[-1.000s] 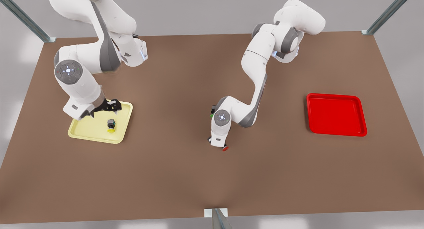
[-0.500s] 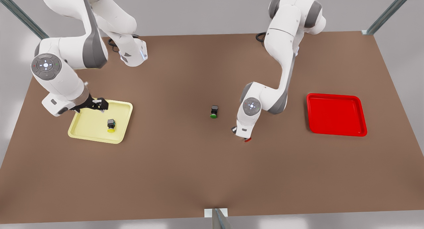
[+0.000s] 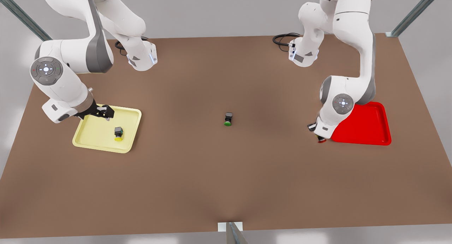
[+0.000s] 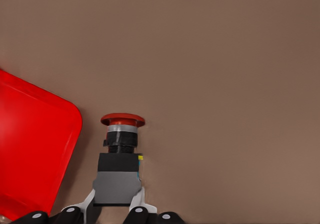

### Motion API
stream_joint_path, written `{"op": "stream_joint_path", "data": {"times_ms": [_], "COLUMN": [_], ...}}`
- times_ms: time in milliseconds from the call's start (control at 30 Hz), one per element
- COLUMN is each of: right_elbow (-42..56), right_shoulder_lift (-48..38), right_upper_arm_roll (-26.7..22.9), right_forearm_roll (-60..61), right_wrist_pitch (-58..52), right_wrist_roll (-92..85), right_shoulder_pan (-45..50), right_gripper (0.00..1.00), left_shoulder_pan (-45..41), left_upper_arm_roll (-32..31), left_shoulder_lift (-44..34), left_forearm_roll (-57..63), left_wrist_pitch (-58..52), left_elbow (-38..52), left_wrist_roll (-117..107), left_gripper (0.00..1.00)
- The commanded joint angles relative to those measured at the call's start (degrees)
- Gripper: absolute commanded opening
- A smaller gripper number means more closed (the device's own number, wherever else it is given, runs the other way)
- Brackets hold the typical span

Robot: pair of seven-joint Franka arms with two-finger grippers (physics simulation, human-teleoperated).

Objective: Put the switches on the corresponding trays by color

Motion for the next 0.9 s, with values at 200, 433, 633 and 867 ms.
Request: {"op": "stream_joint_path", "data": {"times_ms": [200, 433, 633, 867], "right_elbow": [0.00, 0.00, 0.00, 0.00], "right_shoulder_lift": [-0.01, -0.36, -0.54, -0.54], "right_upper_arm_roll": [0.20, 0.37, 0.37, 0.28], "right_forearm_roll": [0.00, 0.00, 0.00, 0.00], "right_wrist_pitch": [0.00, -0.18, -0.18, -0.18], "right_wrist_roll": [0.00, 0.00, 0.00, 0.09], "right_shoulder_pan": [0.10, 0.10, 0.19, 0.37], "right_gripper": [1.00, 1.00, 1.00, 1.00], "left_shoulder_pan": [12.18, 17.54, 17.37, 16.40], "left_upper_arm_roll": [-0.08, -0.16, -0.25, -4.82], "left_shoulder_lift": [-6.01, -6.28, -6.28, -3.65], "left_forearm_roll": [0.90, 3.18, 3.18, 2.30], "left_wrist_pitch": [-0.18, 0.79, 0.97, -2.89], "left_elbow": [-5.91, -6.44, -6.44, 1.64], "left_wrist_roll": [16.06, 24.15, 24.07, 22.14], "left_gripper": [0.45, 0.45, 1.00, 1.00]}}
